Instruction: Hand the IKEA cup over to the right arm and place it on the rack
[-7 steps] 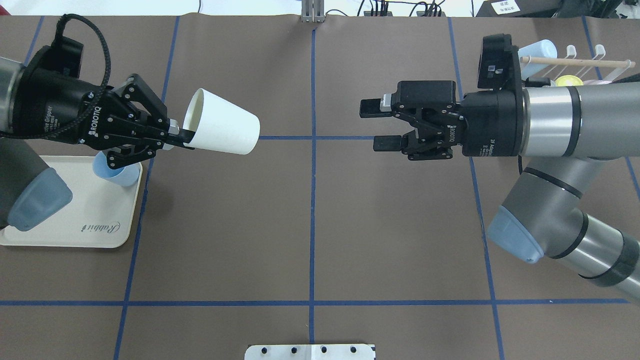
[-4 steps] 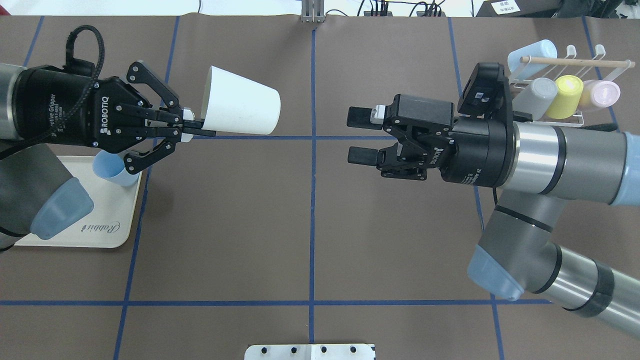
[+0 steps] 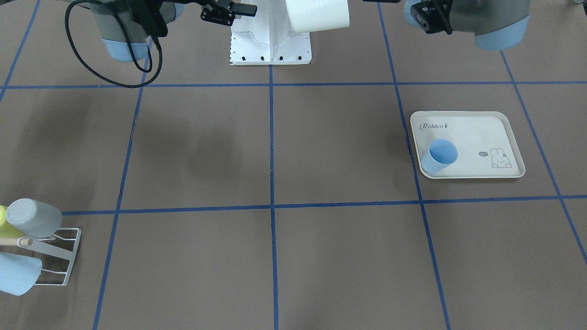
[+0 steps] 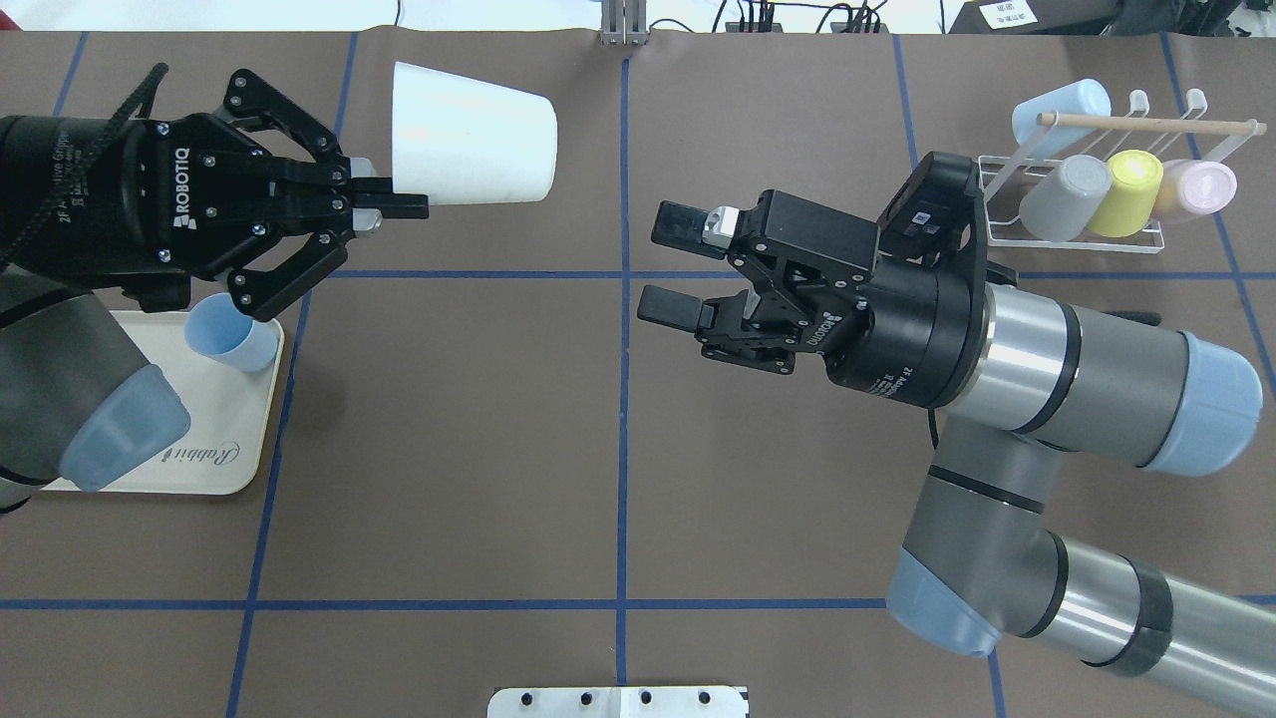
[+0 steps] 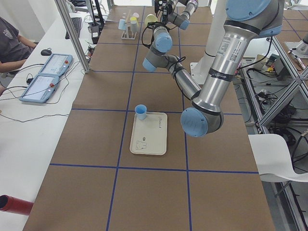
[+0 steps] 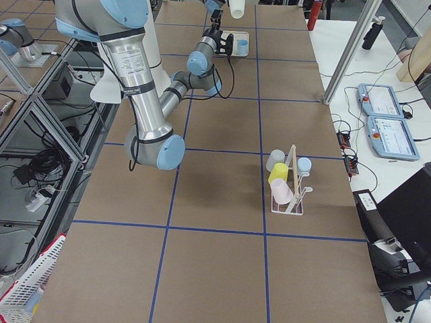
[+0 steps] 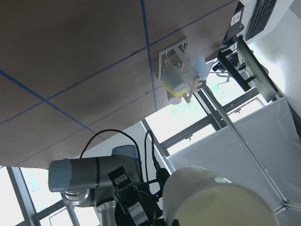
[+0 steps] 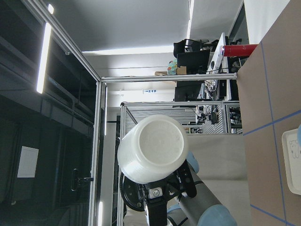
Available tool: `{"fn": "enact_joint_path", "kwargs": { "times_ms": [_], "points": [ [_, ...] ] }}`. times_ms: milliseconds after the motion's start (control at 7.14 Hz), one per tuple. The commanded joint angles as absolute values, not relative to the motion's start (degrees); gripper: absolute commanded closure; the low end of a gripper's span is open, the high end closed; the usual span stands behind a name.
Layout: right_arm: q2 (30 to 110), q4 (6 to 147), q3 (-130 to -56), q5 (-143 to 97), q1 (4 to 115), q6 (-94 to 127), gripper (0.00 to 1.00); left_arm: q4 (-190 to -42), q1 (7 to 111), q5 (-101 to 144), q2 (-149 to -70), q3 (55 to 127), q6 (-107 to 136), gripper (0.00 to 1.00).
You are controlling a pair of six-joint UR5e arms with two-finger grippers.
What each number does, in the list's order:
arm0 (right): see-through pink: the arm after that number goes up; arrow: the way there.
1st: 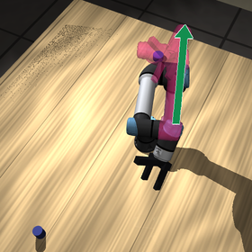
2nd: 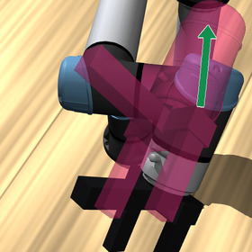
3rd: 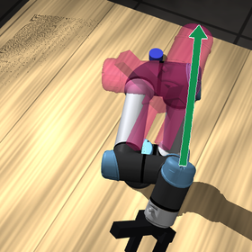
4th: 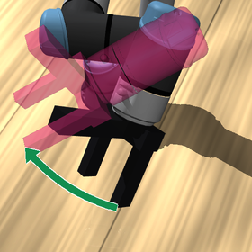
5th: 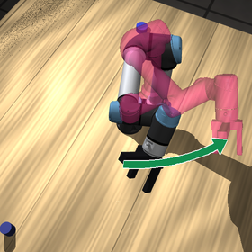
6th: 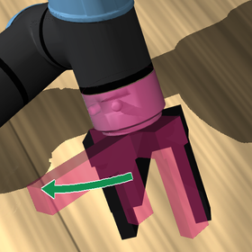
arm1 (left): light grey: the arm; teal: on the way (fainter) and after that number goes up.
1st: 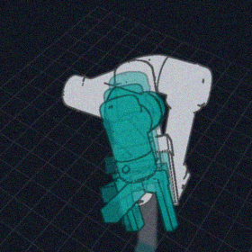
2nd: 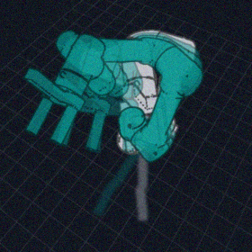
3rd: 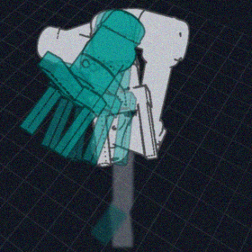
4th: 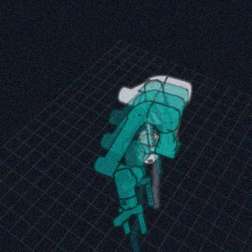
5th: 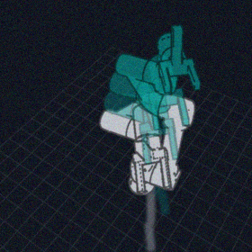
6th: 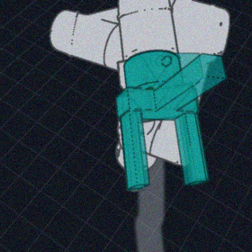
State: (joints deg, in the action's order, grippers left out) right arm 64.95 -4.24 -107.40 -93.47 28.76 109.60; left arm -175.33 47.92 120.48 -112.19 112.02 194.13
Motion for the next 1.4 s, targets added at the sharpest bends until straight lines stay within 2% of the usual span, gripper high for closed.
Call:
{"fn": "enact_joint_path", "kwargs": {
  "times_ms": [0, 420, 1261],
  "points": [
    [61.7, -4.3, -105.5, -91.1, 28.4, 104.0, 0.04, -175.2, 46.9, 120.4, -112.2, 112.1, 196.9, 1.0],
    [56.6, -4.2, -100.7, -91.1, 29.5, 100.7, 0.05, -175.2, 46.4, 120.4, -112.3, 112.9, 197.7, 1.0],
    [56.4, -4.0, -100.6, -94.9, 30.8, 100.9, 0.06, -175.3, 45.5, 120.8, -112.2, 113.9, 199.1, 1.0]
  ]
}}
